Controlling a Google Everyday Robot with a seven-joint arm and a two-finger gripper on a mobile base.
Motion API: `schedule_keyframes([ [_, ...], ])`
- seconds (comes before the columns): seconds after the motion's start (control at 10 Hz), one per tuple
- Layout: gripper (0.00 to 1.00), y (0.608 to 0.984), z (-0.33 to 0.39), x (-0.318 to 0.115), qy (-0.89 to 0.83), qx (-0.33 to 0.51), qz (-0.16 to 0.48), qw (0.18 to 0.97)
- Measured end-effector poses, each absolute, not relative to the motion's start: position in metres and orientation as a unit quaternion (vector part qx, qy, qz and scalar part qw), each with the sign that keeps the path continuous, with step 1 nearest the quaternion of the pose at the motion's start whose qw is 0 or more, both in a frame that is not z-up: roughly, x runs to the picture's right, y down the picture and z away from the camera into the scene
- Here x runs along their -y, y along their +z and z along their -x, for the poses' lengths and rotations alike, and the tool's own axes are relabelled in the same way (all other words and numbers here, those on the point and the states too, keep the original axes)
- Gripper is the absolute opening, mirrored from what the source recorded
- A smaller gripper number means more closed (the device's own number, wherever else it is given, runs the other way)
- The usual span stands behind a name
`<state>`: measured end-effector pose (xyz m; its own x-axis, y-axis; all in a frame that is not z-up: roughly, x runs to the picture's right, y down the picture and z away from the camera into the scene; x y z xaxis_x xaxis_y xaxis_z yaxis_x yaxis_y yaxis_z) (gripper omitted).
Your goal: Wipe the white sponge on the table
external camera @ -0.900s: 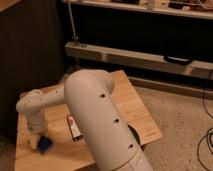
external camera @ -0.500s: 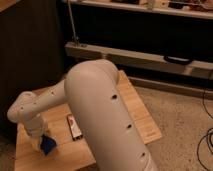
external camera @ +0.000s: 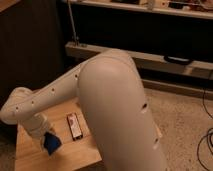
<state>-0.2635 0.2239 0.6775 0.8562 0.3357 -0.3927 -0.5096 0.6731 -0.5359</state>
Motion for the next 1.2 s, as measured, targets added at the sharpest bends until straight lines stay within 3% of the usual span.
schedule_keyframes([
  [0.6,0.23,0.716,0.204,-0.302,0.263,-0.166,0.352,0.883],
  [0.9,0.23,0.703,0.239,-0.334,0.219,-0.132,0.381,0.888],
  [1.2,0.23,0.696,0.301,-0.319,0.17,-0.092,0.396,0.898],
])
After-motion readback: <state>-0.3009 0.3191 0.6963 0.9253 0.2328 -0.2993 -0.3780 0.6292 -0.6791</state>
